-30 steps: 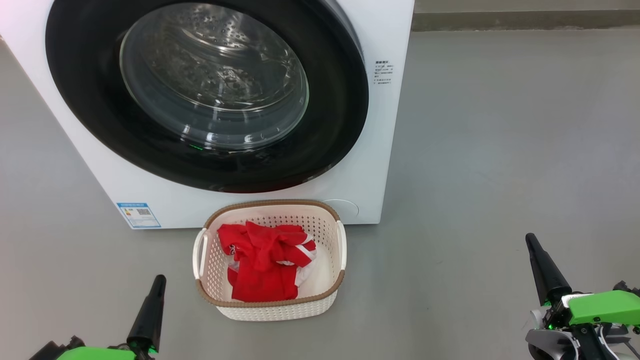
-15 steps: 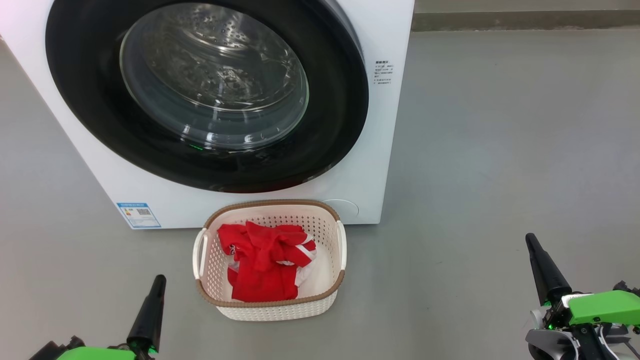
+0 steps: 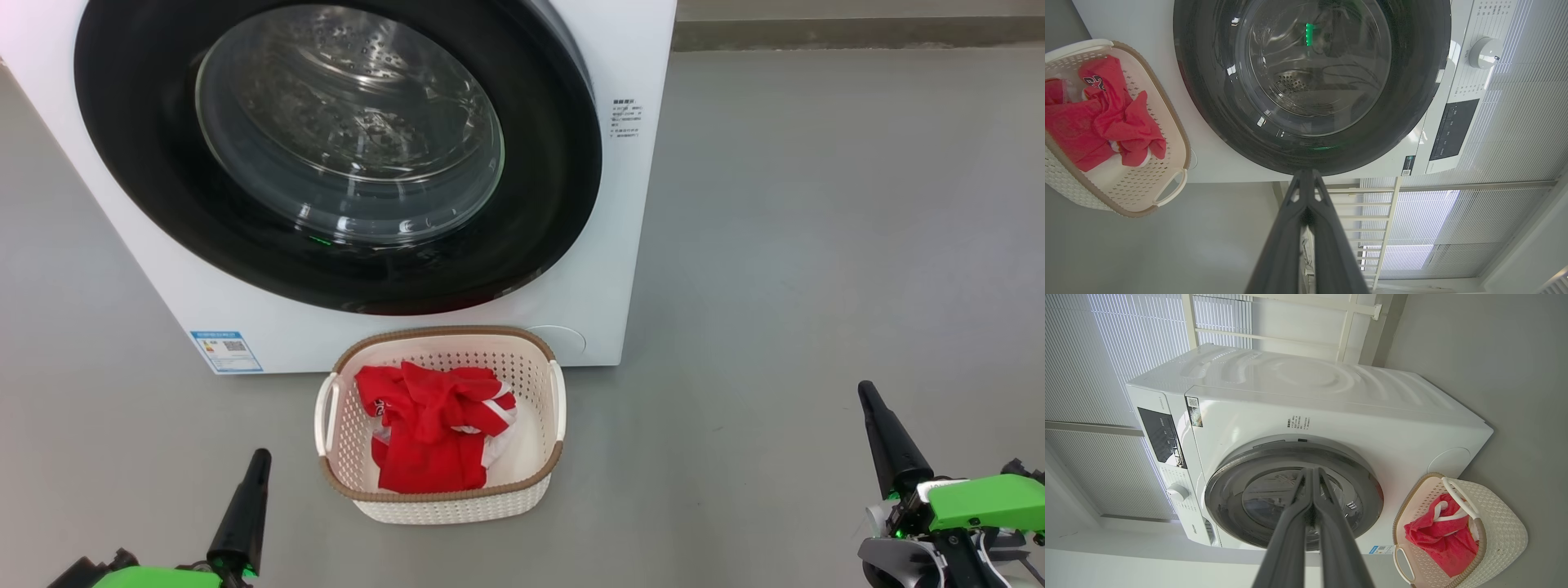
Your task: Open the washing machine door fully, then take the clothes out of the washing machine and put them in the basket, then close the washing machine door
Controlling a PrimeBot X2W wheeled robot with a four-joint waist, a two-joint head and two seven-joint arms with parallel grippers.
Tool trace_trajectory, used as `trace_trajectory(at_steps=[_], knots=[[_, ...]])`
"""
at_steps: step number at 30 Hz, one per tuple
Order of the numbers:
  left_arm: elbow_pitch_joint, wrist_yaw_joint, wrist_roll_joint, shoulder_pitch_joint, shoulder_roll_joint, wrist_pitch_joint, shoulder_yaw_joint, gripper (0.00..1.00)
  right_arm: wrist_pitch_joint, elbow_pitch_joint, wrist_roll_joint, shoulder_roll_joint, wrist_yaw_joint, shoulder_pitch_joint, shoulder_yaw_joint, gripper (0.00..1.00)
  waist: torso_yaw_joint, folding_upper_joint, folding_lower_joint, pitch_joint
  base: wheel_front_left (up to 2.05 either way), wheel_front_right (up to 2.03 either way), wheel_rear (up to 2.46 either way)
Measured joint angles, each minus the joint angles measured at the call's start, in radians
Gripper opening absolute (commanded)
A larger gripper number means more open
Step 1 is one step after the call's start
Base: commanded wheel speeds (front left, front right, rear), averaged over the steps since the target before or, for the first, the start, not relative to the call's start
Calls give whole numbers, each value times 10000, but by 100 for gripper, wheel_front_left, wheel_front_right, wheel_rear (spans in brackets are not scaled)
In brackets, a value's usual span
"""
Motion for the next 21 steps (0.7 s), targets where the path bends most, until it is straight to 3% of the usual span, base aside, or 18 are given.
trace_trajectory(at_steps=[21], knots=[[0, 0, 0, 0, -2, 0, 0, 0, 0, 0, 29, 0, 0, 0, 0, 0, 0, 0, 0, 0, 0, 0, 0]])
